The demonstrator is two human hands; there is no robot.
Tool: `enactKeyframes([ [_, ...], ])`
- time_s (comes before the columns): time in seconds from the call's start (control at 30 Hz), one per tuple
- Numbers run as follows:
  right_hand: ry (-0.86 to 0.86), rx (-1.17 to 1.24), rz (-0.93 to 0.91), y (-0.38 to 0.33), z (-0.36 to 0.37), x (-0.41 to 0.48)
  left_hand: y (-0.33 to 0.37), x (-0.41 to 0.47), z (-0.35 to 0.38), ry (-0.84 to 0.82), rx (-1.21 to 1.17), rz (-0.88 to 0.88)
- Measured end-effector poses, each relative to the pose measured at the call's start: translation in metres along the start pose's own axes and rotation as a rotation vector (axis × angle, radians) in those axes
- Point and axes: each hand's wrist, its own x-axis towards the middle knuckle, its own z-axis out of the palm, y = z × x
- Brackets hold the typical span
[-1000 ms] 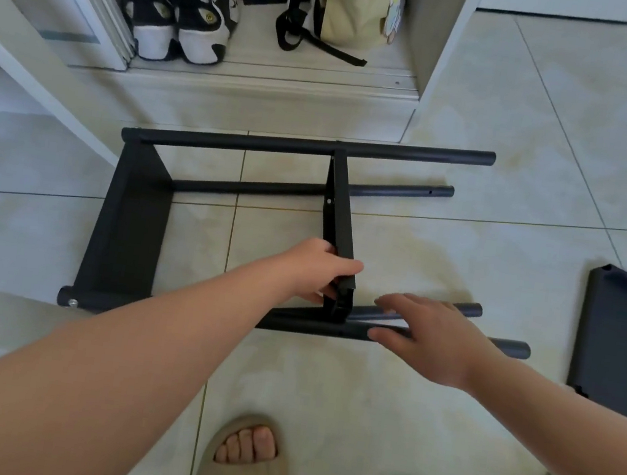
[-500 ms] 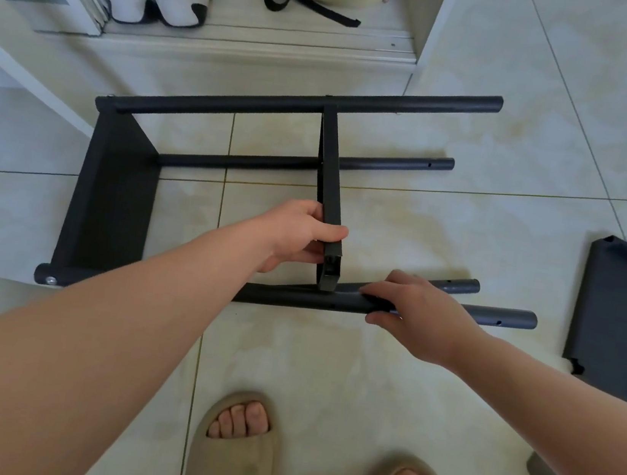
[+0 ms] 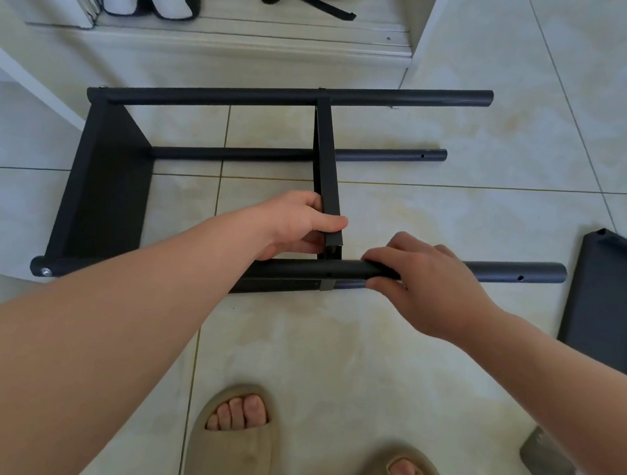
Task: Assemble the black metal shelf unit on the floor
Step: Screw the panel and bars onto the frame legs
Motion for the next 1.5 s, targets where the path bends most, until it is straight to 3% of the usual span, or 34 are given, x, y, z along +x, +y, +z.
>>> enactKeyframes([
  [0.63, 0.053, -0.009, 0.032, 0.003, -0.007, 0.015, 0.01, 0.0, -0.004, 0.007, 0.183, 0.009],
  [1.17, 0.133, 0.025, 0.072, 0.007, -0.005, 0.037, 0.015, 0.012, -0.016, 0.064, 0.086, 0.093],
  [1.5, 0.091, 0.024, 0.086, 0.012, 0.011, 0.038, 0.005, 0.028, -0.02, 0.057, 0.105, 0.014],
])
